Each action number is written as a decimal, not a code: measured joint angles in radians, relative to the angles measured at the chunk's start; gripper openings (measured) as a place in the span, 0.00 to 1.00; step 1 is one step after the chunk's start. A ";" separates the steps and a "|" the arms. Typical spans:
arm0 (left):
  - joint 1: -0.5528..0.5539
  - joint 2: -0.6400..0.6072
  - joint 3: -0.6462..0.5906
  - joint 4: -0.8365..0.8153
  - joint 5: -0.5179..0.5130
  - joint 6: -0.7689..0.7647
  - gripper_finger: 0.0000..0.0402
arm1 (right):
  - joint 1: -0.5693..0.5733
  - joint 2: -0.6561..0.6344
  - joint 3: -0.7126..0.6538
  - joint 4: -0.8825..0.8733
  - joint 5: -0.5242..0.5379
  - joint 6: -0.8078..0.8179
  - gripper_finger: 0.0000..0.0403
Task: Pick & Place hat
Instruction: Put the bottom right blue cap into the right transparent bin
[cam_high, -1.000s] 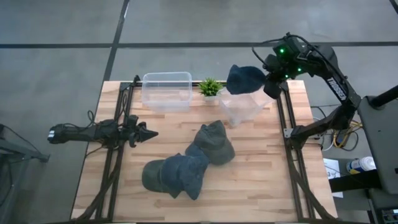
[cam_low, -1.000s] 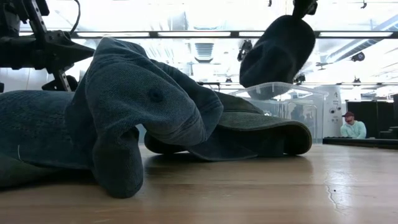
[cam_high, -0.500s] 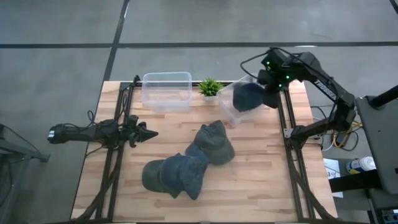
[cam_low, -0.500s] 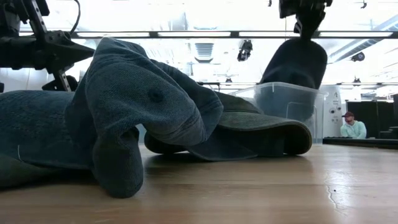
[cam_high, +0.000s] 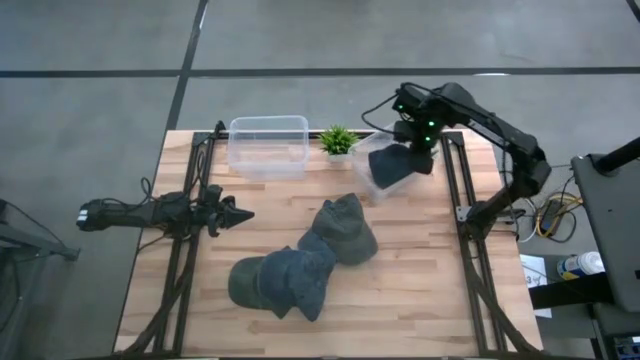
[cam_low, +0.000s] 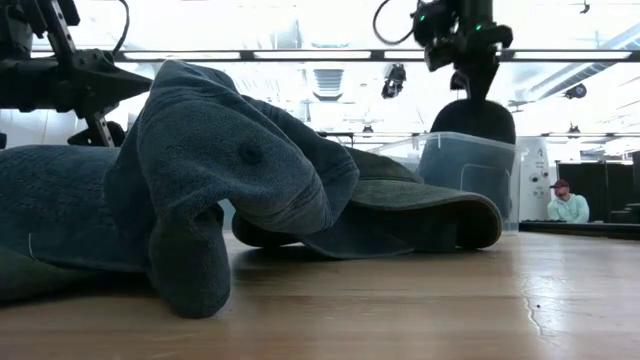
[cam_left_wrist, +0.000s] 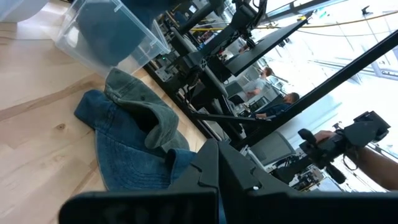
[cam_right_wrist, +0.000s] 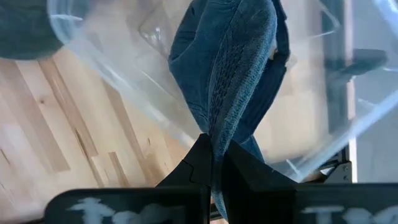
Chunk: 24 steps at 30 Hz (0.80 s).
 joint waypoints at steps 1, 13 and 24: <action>0.000 0.000 0.000 0.000 0.000 0.000 0.00 | 0.000 0.020 0.007 -0.001 0.010 0.000 0.02; 0.000 0.000 0.000 0.001 -0.001 0.000 0.00 | 0.000 0.235 0.186 -0.002 0.044 -0.023 0.03; 0.000 0.000 0.000 0.002 -0.001 -0.004 0.00 | 0.000 0.314 0.206 -0.005 -0.003 0.023 0.06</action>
